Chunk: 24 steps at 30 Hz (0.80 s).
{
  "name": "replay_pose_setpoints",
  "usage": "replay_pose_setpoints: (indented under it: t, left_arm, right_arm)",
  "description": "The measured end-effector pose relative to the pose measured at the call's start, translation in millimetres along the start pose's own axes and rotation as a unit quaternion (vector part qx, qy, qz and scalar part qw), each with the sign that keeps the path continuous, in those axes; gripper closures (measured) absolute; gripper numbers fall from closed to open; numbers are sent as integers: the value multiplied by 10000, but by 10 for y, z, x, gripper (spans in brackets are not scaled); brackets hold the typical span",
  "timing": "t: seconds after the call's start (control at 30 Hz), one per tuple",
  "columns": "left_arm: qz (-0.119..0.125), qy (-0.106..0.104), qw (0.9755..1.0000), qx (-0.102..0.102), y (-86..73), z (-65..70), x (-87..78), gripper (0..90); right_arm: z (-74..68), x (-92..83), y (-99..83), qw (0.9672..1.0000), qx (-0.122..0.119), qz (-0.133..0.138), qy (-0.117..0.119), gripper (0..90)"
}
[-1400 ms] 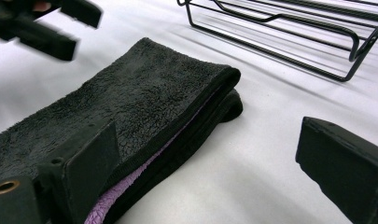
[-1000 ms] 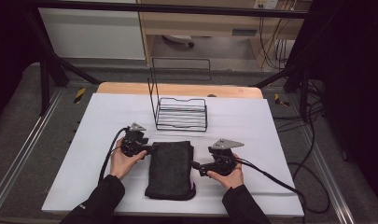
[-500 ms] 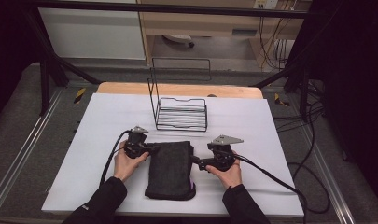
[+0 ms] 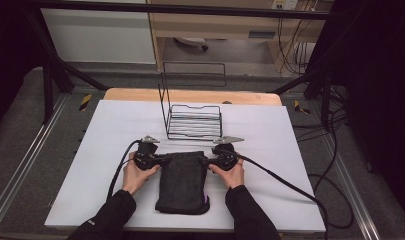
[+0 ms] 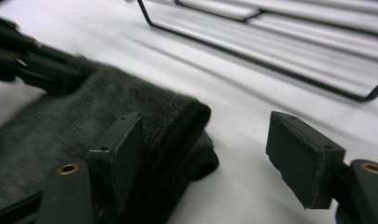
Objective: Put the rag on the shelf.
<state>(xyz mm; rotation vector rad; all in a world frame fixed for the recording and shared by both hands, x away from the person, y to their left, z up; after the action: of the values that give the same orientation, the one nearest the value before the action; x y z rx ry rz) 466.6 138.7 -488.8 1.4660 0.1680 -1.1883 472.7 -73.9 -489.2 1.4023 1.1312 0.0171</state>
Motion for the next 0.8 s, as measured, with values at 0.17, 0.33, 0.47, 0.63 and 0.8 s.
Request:
replay_pose_setpoints:
  t: [0.17,0.33,0.47,0.63,0.8]
  left_arm:
    - [-6,5,10000,13,-3,2,-3,762]
    - [34,-33,10000,-30,-7,-5,-4,766]
    - [35,-98,9999,-78,-8,-13,-6,775]
    - [38,-104,9999,-53,-7,-10,-18,801]
    - [100,-166,9998,-72,14,-4,-71,814]
  right_arm:
    - [-29,-4,-34,9998,139,-130,70,403]
    - [-65,13,-64,9985,413,-265,255,546]
    - [-85,11,-74,9972,538,-350,372,617]
    - [-104,8,-73,9949,693,-450,575,732]
    - [-109,-13,-56,9952,646,-415,614,761]
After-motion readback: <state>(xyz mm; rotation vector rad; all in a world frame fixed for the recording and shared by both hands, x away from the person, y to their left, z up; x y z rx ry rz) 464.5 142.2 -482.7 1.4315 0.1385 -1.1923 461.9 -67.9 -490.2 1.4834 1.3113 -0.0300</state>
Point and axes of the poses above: each handheld gripper's, and its own axes: x roughly forward along the jaws, y roughly out of its top, z roughly to its right, the point moved 6 cm from there along x, roughly forward along the jaws, and after that the axes turned 3 degrees about y, right-handed, at the moved point
